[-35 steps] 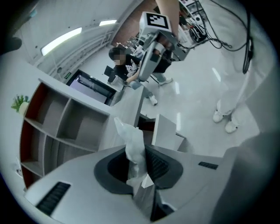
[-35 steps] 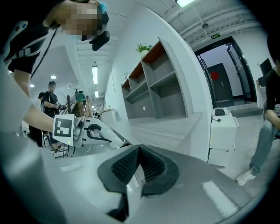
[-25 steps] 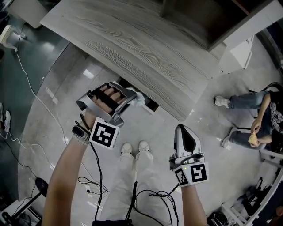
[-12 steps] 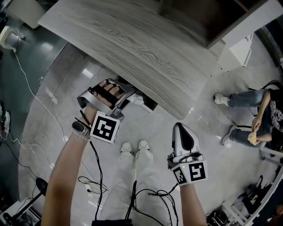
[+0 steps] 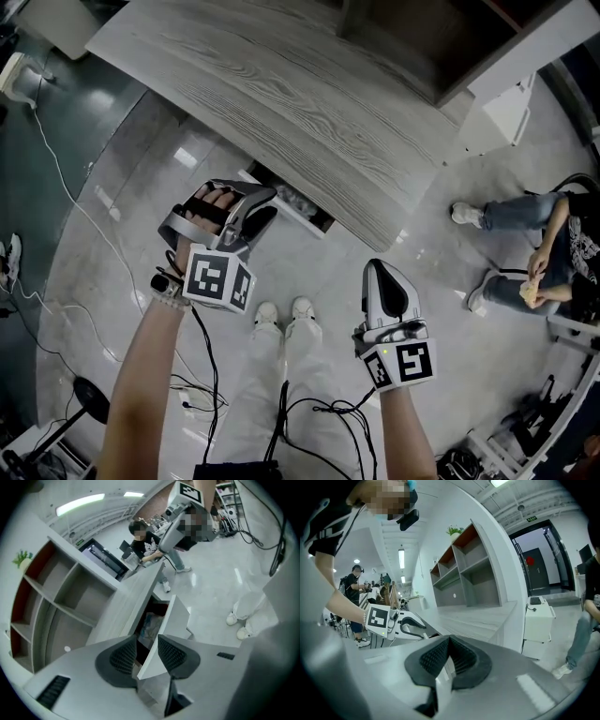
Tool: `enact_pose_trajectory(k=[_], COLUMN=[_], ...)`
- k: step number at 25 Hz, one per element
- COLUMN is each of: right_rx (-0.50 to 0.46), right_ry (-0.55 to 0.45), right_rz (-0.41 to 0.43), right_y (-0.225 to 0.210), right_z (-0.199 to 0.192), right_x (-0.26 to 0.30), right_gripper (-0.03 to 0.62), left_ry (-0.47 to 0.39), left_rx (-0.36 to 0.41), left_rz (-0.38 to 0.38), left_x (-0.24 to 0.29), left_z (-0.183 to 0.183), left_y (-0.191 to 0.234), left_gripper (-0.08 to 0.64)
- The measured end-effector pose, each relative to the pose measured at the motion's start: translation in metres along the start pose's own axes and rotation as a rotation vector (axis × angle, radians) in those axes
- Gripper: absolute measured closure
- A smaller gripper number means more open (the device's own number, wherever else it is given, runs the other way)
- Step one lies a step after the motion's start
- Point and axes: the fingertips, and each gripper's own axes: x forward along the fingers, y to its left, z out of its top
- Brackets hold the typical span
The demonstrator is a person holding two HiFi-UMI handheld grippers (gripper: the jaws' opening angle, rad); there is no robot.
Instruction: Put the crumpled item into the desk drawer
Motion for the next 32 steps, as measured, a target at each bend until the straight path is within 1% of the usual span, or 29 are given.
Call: enact_pose_trajectory(k=[2, 4, 9, 11, 12, 16, 19, 21, 26, 29, 32], right_rx=[-0.022, -0.047, -0.104, -0.125, -0.135, -0.166, -0.182, -0.193, -0.229, -0.250, -0.273], right_ry=[-0.003, -0.009, -0.034, -0.044, -0.052, -0.084, -0.111, -0.132, -0.186, -0.208, -0.226], right_rz=[0.008, 0.016, 0.035, 0.042, 0.045, 0.062, 0.076, 0.089, 0.117, 0.132, 0.144], right_y=[0.003, 0.007, 0.021, 0.025, 0.026, 0.038, 0.050, 0.059, 0.080, 0.089, 0.098], right_z=[0.007, 0.017, 0.049, 0.064, 0.071, 0.101, 0.126, 0.143, 0.181, 0.199, 0.215], right_x=[0.001, 0.002, -0.001, -0.004, -0.004, -0.003, -0.006, -0.009, -0.016, -0.020, -0.026], right_gripper=[0.583, 0.583, 0.583, 0.583, 0.583, 0.583, 0.583, 0.583, 0.583, 0.583, 0.583], left_ry=[-0.022, -0.048, -0.141, -0.187, -0.204, -0.275, -0.313, -0.331, -0.367, -0.383, -0.395], left_rx=[-0.117, -0.251, -0.568, -0.658, -0.681, -0.750, -0.769, -0.755, -0.693, -0.687, -0.698], left_rz=[0.044, 0.103, 0.248, 0.287, 0.302, 0.359, 0.400, 0.429, 0.474, 0.508, 0.540], left_x=[-0.010, -0.023, -0.067, -0.087, -0.096, -0.133, -0.167, -0.191, -0.243, -0.269, -0.293], left_z=[0.003, 0.005, 0.012, 0.019, 0.023, 0.032, 0.038, 0.044, 0.060, 0.064, 0.064], left_y=[0.007, 0.017, 0.048, 0.060, 0.066, 0.094, 0.114, 0.126, 0.148, 0.159, 0.166], left_gripper=[0.471, 0.514, 0.551, 0.552, 0.552, 0.554, 0.554, 0.554, 0.554, 0.554, 0.554])
